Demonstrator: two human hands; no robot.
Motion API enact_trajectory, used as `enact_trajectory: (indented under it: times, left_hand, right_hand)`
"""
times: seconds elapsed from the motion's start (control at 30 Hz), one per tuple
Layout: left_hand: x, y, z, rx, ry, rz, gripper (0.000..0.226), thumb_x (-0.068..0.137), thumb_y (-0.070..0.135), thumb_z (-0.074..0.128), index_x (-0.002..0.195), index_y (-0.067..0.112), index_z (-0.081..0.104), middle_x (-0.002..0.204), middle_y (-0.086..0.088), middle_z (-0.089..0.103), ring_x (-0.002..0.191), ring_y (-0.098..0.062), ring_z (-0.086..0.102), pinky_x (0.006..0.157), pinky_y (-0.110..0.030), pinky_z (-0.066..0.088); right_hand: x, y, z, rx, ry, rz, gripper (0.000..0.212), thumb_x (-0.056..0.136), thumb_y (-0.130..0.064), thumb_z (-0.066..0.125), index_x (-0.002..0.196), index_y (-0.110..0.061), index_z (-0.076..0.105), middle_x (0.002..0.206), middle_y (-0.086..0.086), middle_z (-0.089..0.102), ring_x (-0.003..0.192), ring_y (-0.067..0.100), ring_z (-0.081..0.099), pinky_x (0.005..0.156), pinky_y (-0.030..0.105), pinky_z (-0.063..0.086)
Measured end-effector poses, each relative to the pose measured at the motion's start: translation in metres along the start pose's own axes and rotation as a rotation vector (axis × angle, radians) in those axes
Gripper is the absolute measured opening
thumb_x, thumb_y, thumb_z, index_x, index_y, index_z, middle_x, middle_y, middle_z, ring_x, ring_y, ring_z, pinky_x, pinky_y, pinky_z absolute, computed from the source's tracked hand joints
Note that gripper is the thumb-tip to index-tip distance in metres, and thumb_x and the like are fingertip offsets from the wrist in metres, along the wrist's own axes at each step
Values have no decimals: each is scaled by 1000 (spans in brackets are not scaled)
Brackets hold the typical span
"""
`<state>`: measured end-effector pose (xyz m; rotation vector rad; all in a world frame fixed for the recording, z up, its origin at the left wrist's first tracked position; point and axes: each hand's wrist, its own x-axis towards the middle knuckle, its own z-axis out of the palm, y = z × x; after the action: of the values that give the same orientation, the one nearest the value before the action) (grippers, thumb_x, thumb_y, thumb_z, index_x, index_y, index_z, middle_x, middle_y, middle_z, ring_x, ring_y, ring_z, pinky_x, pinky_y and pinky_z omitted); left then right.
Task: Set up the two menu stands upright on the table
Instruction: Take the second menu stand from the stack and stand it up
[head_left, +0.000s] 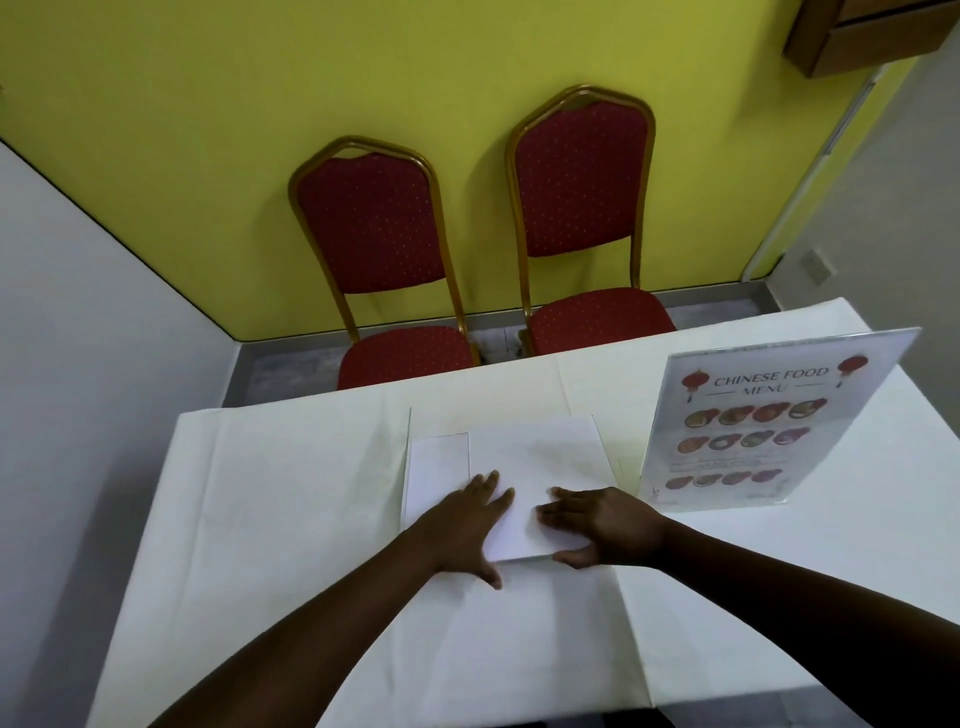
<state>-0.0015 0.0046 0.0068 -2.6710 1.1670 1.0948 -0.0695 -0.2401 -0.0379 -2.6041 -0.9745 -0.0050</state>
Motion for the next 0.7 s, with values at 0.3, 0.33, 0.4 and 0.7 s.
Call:
enact_trajectory:
  times: [0.3, 0.33, 0.4, 0.7]
  left_hand:
    - [-36, 0, 3, -77, 505, 85, 48, 95, 31, 42, 142, 26, 36, 151, -1, 38, 140, -19, 33, 114, -29, 26]
    - [-40, -3, 0, -58, 599, 98, 44, 95, 29, 39, 138, 26, 44, 144, 0, 48, 134, -19, 44, 110, -30, 33]
    - [-47, -8, -10, -74, 723, 98, 39, 93, 24, 44, 130, 29, 53, 133, 4, 60, 122, -15, 56, 103, -30, 43]
    - [-80, -16, -58, -526, 949, -104, 30, 98, 25, 44, 125, 31, 54, 117, 14, 67, 104, -3, 64, 89, -24, 54]
  right_hand:
    - [-3, -29, -41, 83, 316, 267, 44, 89, -54, 54, 111, -19, 70, 116, -5, 70, 115, 13, 61, 90, 34, 54]
    - [-3, -35, -49, 77, 402, 319, 45, 88, -53, 57, 115, -18, 67, 121, -5, 67, 120, 14, 56, 97, 33, 48]
    - [-3, -48, -63, 100, 556, 442, 52, 84, -45, 66, 127, -17, 57, 133, -3, 57, 128, 13, 47, 105, 28, 39]
    - [29, -68, -54, 730, 730, 902, 95, 70, -23, 84, 146, -21, 27, 135, -12, 45, 120, 14, 51, 100, 35, 46]
